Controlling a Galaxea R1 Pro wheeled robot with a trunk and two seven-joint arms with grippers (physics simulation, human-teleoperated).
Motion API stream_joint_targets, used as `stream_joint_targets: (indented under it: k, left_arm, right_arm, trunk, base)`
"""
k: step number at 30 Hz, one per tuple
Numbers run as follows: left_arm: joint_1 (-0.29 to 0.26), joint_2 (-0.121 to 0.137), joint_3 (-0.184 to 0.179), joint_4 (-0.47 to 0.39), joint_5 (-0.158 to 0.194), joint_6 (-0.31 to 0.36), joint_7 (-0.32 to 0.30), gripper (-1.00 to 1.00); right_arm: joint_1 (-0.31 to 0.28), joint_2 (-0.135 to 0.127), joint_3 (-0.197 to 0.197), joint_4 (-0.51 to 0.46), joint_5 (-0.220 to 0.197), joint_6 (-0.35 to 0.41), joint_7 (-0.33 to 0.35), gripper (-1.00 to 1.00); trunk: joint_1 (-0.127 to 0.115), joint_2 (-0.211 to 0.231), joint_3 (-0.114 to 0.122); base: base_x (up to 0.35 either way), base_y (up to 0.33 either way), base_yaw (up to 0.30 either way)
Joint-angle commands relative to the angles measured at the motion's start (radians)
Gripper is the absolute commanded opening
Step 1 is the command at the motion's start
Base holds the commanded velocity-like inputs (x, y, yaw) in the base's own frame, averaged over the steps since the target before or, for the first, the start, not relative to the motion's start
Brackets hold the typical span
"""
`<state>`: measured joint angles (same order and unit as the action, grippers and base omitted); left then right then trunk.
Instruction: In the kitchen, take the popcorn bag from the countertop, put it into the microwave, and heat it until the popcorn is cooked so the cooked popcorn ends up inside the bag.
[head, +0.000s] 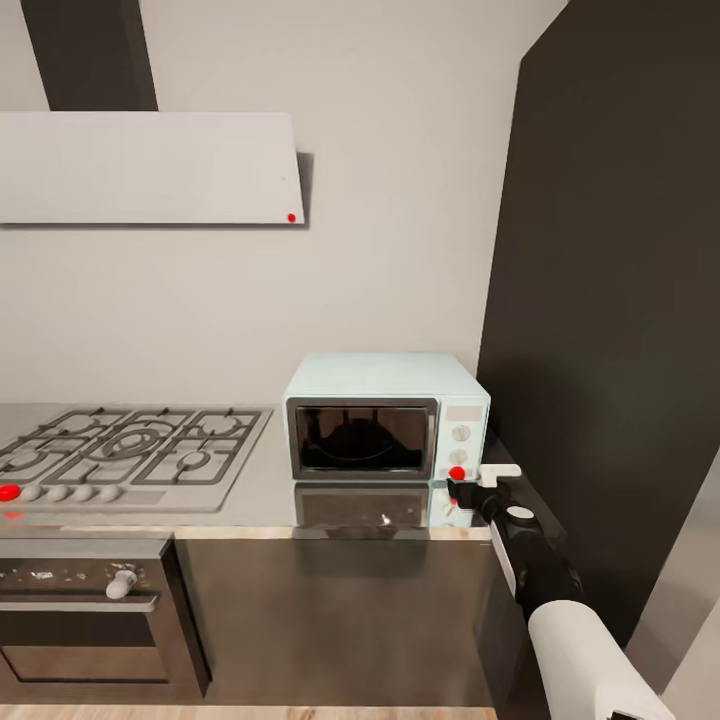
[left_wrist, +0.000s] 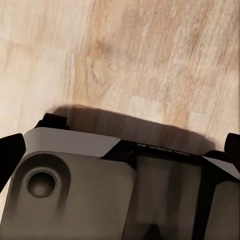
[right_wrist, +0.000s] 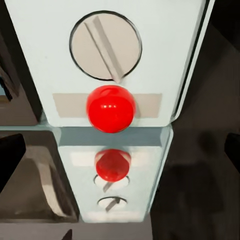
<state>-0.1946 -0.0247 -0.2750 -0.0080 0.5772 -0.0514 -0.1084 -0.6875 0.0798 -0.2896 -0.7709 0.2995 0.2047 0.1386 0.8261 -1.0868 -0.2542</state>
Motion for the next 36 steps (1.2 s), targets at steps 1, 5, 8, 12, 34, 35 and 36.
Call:
stream_joint_targets:
  k: [1, 5, 8, 12, 34, 35, 36]
  left_arm:
    - [-0.001, 0.000, -0.009, 0.002, 0.010, -0.005, -0.004, 1.00]
    - [0.000, 0.001, -0.009, 0.002, 0.010, -0.005, -0.004, 1.00]
    - [0.000, 0.001, -0.009, 0.002, 0.010, -0.005, -0.004, 1.00]
    - [0.000, 0.001, -0.009, 0.002, 0.010, -0.005, -0.004, 1.00]
    - [-0.001, 0.000, -0.009, 0.002, 0.009, -0.005, -0.004, 1.00]
    - [-0.001, 0.000, -0.009, 0.002, 0.009, -0.005, -0.004, 1.00]
    - [-0.001, 0.000, -0.009, 0.002, 0.009, -0.005, -0.004, 1.00]
  right_arm:
    - [0.000, 0.002, -0.007, -0.002, 0.010, 0.005, 0.010, 1.00]
    - [-0.001, 0.000, -0.008, 0.012, 0.010, 0.004, 0.009, 1.00]
    - [-0.001, 0.000, -0.008, 0.037, 0.012, 0.000, 0.009, 1.00]
    - [-0.001, 0.000, -0.008, 0.080, 0.012, -0.049, 0.007, 1.00]
    - [-0.001, -0.002, -0.027, 0.076, 0.015, -0.057, 0.007, -1.00]
    - [-0.001, -0.002, -0.029, 0.075, 0.015, -0.057, 0.007, -1.00]
    - [-0.001, -0.002, -0.030, 0.074, 0.015, -0.057, 0.007, -1.00]
  trunk:
    - [0.001, -0.001, -0.001]
    - [0.001, -0.001, -0.001]
    - [0.001, -0.001, -0.001]
    - [0.001, -0.001, -0.001]
    - [0.001, -0.001, -0.001]
    - [0.001, -0.001, -0.001]
    - [0.001, -0.001, -0.001]
  base:
    - [0.268, 0.000, 0.000]
    - [0.214, 0.000, 0.000]
    - [0.029, 0.000, 0.000]
    - [0.003, 0.000, 0.000]
    - [0.000, 0.000, 0.000]
    - [0.000, 0.000, 0.000]
    - [0.000, 0.000, 0.000]
